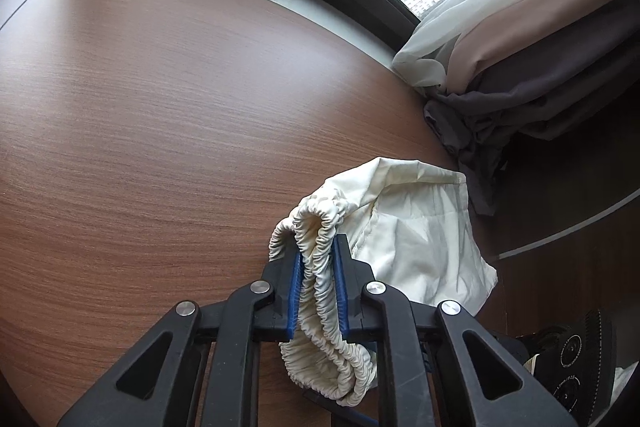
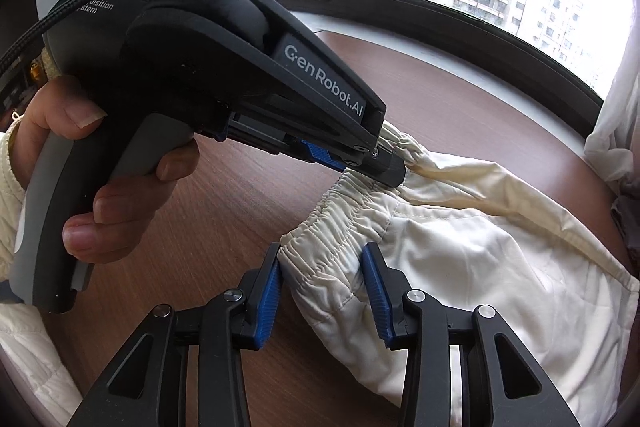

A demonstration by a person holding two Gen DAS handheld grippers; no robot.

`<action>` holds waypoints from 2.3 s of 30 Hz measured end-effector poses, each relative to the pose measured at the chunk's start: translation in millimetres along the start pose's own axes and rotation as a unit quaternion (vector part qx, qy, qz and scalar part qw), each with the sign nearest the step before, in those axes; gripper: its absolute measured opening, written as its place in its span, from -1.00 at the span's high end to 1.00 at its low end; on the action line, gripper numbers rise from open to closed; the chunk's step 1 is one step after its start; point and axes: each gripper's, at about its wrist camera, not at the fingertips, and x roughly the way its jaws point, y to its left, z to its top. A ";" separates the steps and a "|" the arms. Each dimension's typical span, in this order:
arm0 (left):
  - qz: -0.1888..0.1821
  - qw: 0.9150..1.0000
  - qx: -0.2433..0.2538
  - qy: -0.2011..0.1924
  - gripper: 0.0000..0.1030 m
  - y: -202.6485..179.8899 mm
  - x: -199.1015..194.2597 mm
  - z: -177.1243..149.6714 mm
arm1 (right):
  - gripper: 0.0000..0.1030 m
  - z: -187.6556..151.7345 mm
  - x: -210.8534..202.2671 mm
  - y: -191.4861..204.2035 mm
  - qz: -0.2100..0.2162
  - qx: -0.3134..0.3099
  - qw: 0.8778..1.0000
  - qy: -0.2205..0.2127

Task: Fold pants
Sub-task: 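Lift the held waistband with both tools and fold it over the shorts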

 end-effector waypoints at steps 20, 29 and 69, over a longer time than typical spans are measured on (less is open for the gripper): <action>0.015 0.992 0.110 -0.060 0.71 -94.2 -82.5 15.7 | 0.23 16.8 -94.5 23.2 -0.023 0.062 0.990 -0.120; -0.011 0.980 0.192 -0.051 0.72 -162.6 -74.9 11.0 | 0.24 -9.8 -149.3 40.0 -0.110 0.103 0.975 -0.165; 0.131 0.976 0.165 0.049 0.70 -323.5 140.0 -4.4 | 0.40 -117.2 -198.0 -168.0 -0.053 0.240 0.958 -0.148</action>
